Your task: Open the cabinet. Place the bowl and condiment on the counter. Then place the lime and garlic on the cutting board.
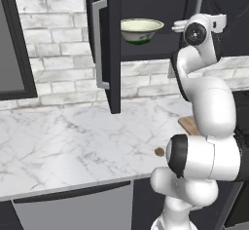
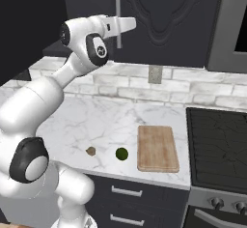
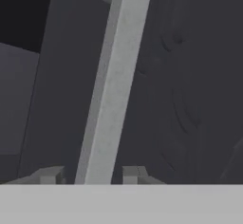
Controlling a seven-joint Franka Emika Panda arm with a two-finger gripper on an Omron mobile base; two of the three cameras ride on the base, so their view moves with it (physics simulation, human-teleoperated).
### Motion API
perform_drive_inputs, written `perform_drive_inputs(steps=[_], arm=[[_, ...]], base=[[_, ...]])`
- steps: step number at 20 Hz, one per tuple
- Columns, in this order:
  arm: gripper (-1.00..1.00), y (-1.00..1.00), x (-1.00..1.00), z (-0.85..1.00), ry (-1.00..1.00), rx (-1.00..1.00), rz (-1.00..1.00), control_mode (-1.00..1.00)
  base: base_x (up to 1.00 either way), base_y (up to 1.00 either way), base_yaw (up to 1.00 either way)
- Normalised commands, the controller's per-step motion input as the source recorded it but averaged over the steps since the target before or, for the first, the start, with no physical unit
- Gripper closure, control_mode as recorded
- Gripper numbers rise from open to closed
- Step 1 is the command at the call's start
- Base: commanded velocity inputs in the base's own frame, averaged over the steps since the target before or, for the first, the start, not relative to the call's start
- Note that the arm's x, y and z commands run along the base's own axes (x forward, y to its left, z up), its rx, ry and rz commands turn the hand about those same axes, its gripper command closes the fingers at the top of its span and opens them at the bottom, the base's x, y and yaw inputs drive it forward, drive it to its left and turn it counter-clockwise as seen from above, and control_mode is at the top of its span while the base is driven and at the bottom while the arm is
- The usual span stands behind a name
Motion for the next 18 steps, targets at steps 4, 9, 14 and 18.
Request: perform_drive_inputs(steps=[4, 9, 14, 18], arm=[[1.00, -1.00, 0.59, -0.02, 0.15, 0.23, -0.12, -1.00], [1.00, -1.00, 0.65, -0.10, 0.21, 0.27, -0.11, -1.00], [1.00, -1.00, 0.71, -0.40, 0.18, 0.26, -0.09, -1.00], [1.00, -1.00, 0.44, -0.68, 0.07, 0.22, -0.10, -1.00]], base=[[0.00, 0.00, 0.00], [0.00, 0.00, 0.00], [0.00, 0.00, 0.00], [0.00, 0.00, 0.00]])
